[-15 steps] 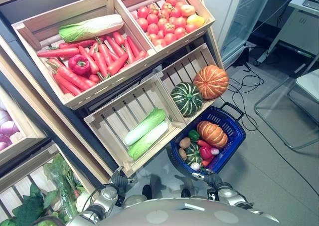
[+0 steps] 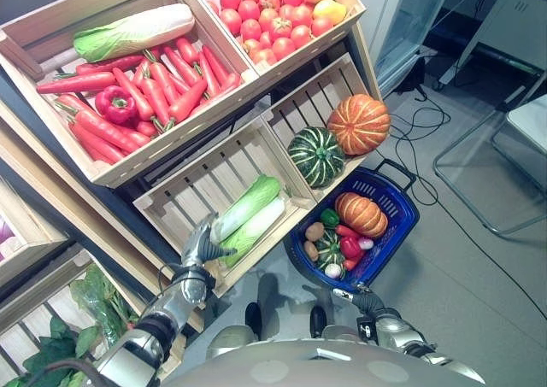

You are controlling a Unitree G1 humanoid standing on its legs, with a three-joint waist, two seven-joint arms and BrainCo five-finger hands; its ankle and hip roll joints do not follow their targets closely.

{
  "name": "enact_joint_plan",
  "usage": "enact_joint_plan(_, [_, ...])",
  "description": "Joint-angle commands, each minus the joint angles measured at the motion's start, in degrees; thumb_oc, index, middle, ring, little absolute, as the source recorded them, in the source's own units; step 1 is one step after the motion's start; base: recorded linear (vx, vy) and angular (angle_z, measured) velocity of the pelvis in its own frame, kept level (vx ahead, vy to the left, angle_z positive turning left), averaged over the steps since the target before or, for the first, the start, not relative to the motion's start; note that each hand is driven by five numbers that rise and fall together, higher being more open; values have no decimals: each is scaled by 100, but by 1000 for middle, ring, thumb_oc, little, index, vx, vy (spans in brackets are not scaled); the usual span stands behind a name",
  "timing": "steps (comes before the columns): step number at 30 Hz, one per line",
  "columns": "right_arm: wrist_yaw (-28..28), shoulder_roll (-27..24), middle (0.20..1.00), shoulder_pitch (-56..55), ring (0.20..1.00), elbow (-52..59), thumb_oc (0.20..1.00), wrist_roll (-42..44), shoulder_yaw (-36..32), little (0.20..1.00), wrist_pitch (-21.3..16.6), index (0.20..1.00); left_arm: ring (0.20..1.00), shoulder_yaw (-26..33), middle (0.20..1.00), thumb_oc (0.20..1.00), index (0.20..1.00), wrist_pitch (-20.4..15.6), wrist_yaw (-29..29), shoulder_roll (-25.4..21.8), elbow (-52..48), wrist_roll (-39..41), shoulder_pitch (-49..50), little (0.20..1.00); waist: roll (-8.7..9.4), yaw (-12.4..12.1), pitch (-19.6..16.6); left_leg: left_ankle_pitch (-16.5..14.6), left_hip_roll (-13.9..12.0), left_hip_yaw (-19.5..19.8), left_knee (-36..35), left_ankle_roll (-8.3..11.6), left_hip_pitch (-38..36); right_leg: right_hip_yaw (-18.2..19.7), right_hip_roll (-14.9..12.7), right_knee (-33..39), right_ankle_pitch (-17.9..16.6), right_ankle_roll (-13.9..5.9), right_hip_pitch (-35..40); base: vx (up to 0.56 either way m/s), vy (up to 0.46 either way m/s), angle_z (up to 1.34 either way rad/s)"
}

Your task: Pick up fruits and vegetables into the basket

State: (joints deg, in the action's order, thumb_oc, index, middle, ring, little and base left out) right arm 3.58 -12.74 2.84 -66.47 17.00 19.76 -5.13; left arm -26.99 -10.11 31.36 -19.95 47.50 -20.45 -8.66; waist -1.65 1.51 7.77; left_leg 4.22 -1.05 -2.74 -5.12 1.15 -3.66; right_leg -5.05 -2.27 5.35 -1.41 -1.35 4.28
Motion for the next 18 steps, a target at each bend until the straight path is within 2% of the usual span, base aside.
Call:
enact_joint_plan(1, [99, -68, 1000, 191, 1000, 65, 1000, 249, 227, 1000, -206, 1000, 1000, 132, 1000, 1000, 1000, 81, 520, -136, 37, -231, -571, 1000, 164, 59, 225, -682, 228, 60, 325, -221, -4, 128, -19, -542, 248, -223, -193, 0, 0, 0])
enact_joint_plan(6, [134, -217, 1000, 369, 1000, 176, 1000, 424, 336, 1000, -357, 1000, 1000, 52, 1000, 1000, 1000, 263, 1148, -153, 163, -229, -1308, 1000, 126, 187, 603, -701, 225, 17, 635, -239, 362, 193, 60, -1037, 423, -145, -623, -107, 21, -6])
enact_joint_plan(9, [250, -321, 1000, 620, 1000, 305, 1000, 664, 441, 1000, -507, 1000, 1000, -71, 1000, 1000, 1000, 460, 1548, -158, 289, -146, -1909, 1000, 128, 249, 1074, -732, 200, -41, 1291, -162, 925, 186, 87, -1659, 557, -74, -1146, -193, 19, -16])
enact_joint_plan(12, [247, -404, 1000, 778, 1000, 342, 1000, 848, 430, 1000, -650, 1000, 1000, -145, 1000, 1000, 1000, 569, 1712, -231, 494, -27, -2291, 1000, 161, 282, 1336, -770, 182, -45, 1754, -97, 1355, 173, 74, -2040, 642, -25, -1483, -156, 5, 2])
enact_joint_plan(18, [321, -511, 1000, 1093, 1000, 546, 1000, 1203, 540, 1000, -872, 1000, 1000, -250, 1000, 1000, 1000, 845, 1873, -406, 1098, 452, -3023, 1000, 297, 393, 1767, -1052, 137, -51, 2905, -3, 2356, 150, 10, -2942, 937, 106, -2288, -125, 7, -2])
